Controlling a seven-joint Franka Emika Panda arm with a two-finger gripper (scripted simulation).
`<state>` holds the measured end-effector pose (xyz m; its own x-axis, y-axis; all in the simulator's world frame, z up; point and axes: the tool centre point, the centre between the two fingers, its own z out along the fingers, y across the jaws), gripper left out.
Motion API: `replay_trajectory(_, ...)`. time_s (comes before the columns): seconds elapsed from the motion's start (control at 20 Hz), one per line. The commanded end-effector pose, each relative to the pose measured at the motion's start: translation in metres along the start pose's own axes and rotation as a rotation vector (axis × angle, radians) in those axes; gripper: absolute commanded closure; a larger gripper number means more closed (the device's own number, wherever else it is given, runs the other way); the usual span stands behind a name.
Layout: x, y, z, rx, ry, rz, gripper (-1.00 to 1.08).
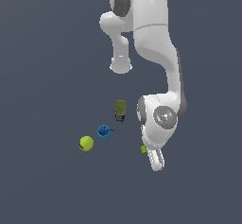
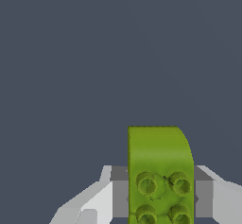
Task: Pick up a designated object from a clutter of objects.
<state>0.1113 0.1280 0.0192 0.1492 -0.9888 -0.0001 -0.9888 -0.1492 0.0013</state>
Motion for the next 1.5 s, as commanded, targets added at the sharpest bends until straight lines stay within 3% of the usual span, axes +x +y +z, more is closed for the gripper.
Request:
replay_trajectory(0.0, 0.007, 0.001, -0.008, 0.001, 0.0, 0.001, 1.08)
replay_trajectory(0.45, 0.053, 0.015, -0.062, 0.001, -0.001, 0.001, 1.08)
replay_trajectory(1.45, 0.214, 0.058, -0.254, 0.002, -0.003, 0.001, 1.08)
